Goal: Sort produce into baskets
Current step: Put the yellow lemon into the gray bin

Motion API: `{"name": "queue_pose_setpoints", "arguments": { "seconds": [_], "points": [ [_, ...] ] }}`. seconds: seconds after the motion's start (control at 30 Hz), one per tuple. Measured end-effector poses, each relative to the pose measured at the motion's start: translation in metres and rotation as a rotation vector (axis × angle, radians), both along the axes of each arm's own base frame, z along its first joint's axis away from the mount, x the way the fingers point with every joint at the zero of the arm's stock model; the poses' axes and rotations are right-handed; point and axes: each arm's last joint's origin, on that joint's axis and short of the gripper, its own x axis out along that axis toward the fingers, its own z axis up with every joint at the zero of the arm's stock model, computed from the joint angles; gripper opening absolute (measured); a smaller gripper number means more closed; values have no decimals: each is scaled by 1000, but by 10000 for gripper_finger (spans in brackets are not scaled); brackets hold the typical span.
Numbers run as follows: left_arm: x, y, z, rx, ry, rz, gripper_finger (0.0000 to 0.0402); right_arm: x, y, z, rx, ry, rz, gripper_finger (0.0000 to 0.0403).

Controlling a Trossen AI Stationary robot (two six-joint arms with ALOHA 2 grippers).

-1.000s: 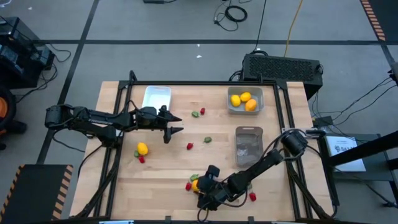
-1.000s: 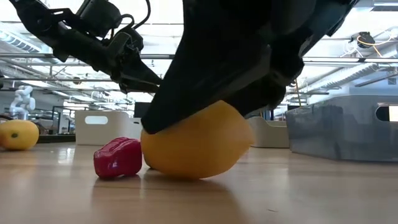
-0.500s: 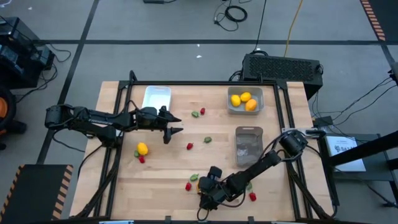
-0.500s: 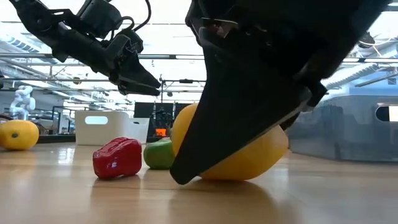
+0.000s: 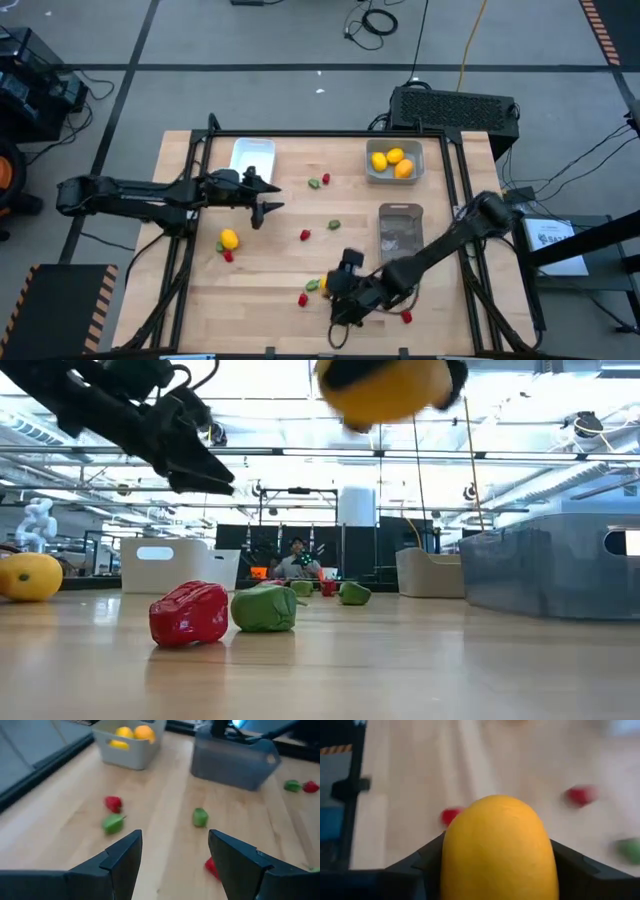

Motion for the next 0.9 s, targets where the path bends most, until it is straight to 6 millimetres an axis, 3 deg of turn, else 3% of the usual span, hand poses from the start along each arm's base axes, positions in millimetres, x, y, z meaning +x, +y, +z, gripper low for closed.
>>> {"name": "queue_pose_setpoints", "arguments": {
  "seconds": [0.13, 0.27, 0.43, 0.63, 0.9],
  "points": [
    [-11, -1, 8, 21, -16, 40, 235, -12, -42, 36, -145, 13, -79, 250],
    [-17, -2, 10, 14, -7, 43, 235, -22, -99, 63, -177, 58, -217, 247],
    [-18, -2, 8, 14, 15, 49, 235, -34, -168, 73, -227, 191, -368, 247],
    [-19, -2, 7, 19, 35, 52, 235, -45, -241, 69, -150, 324, -509, 247],
    [-19, -2, 6, 34, 45, 45, 235, -84, -325, 22, -38, 492, -767, 247]
  ]
}}
